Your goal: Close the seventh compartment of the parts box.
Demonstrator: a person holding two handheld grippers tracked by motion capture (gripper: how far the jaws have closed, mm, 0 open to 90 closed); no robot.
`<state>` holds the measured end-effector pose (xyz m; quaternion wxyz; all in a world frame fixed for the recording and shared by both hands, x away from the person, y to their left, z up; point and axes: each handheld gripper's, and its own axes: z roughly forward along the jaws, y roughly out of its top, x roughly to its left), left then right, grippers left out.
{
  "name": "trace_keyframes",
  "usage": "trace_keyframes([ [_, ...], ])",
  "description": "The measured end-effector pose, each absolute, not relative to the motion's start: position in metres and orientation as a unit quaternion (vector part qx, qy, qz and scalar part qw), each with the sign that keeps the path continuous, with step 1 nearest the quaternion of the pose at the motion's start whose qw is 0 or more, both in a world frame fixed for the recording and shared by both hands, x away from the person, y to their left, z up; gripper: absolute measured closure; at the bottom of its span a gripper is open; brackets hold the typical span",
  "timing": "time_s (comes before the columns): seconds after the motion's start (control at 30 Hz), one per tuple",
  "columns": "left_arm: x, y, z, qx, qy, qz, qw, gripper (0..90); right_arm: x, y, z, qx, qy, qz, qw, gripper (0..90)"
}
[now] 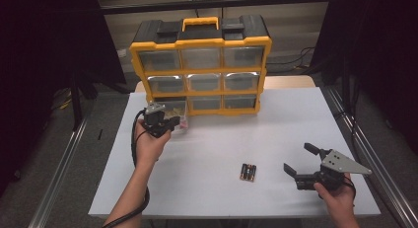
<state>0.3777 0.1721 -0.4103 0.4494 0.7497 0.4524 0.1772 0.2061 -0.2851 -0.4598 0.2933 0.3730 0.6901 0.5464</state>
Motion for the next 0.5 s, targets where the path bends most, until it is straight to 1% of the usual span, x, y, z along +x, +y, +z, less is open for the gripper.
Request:
trace_keyframes([
  [0.1, 0.3795, 0.1736, -0.4138, 0.744, 0.458, 0.184, 0.451, 89.2, 0.206, -0.2857, -0.4599, 0.371, 0.691, 0.547, 0.293, 0.7],
  [0.17, 0.3802, 0.1737, -0.4142, 0.739, 0.461, 0.18, 0.458, 90.0, 0.206, -0.2861, -0.4599, 0.371, 0.691, 0.547, 0.294, 0.7],
  [0.2, 0.3804, 0.1734, -0.4136, 0.74, 0.458, 0.187, 0.456, 90.0, 0.2062, -0.2861, -0.4601, 0.371, 0.69, 0.548, 0.293, 0.7],
  [0.37, 0.3806, 0.1718, -0.4142, 0.739, 0.461, 0.184, 0.455, 90.0, 0.2061, -0.2849, -0.46, 0.371, 0.692, 0.546, 0.293, 0.7],
  [0.5, 0.3811, 0.17, -0.418, 0.74, 0.46, 0.199, 0.449, 90.0, 0.206, -0.2846, -0.4601, 0.37, 0.691, 0.547, 0.293, 0.7],
])
